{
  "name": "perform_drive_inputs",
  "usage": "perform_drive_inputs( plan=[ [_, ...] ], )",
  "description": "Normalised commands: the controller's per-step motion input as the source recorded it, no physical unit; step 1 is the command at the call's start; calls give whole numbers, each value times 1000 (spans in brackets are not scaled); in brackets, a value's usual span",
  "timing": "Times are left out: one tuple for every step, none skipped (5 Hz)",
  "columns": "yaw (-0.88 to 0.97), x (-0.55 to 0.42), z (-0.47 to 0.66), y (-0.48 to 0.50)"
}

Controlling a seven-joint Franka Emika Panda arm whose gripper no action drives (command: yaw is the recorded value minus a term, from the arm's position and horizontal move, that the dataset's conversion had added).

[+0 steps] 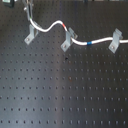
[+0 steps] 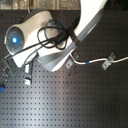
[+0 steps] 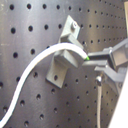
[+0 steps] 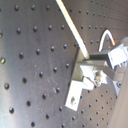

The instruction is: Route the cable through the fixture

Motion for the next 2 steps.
perform_drive_inputs(
  plan=[
    [109, -347, 160, -339],
    [220, -359, 223, -78]
  ],
)
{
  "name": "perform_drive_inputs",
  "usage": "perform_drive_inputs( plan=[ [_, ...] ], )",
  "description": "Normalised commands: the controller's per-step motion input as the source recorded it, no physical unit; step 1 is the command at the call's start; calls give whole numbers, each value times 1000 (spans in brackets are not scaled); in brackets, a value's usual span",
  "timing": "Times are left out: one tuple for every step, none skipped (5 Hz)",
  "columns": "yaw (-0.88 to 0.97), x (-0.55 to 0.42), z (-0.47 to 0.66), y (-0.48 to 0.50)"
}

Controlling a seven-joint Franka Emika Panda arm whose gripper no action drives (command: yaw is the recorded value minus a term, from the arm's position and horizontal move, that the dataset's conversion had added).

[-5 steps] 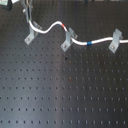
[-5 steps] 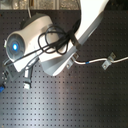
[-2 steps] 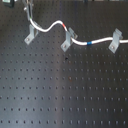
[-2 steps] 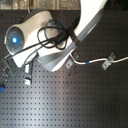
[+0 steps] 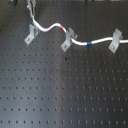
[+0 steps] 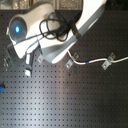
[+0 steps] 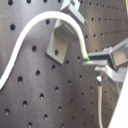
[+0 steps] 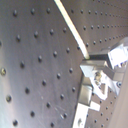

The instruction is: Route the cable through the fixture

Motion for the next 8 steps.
perform_drive_inputs(
  plan=[
    [0, 70, -45, 165],
    [-6, 295, -441, -17],
    [-11, 313, -280, -34],
    [-34, 381, 6, 67],
    [31, 124, 108, 40],
    [191, 106, 8, 107],
    [283, 144, 1, 246],
    [229, 8, -1, 219]
  ],
)
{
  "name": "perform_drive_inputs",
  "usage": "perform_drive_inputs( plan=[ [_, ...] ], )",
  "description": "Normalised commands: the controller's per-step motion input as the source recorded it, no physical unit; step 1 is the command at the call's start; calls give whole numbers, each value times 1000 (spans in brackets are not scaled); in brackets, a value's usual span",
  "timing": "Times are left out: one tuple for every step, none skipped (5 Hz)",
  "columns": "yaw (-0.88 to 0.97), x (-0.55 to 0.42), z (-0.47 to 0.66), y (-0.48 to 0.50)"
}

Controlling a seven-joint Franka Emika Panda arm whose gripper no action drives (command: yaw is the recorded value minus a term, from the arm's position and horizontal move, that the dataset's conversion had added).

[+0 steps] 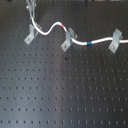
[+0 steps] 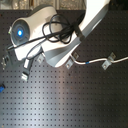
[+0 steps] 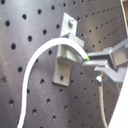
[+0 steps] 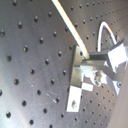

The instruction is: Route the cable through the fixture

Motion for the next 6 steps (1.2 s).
perform_drive_inputs(
  plan=[
    [214, -77, 41, 198],
    [106, -107, -2, 44],
    [0, -138, -2, -69],
    [0, -190, 22, -54],
    [29, -151, 270, -43],
    [129, -170, 449, 116]
  ],
)
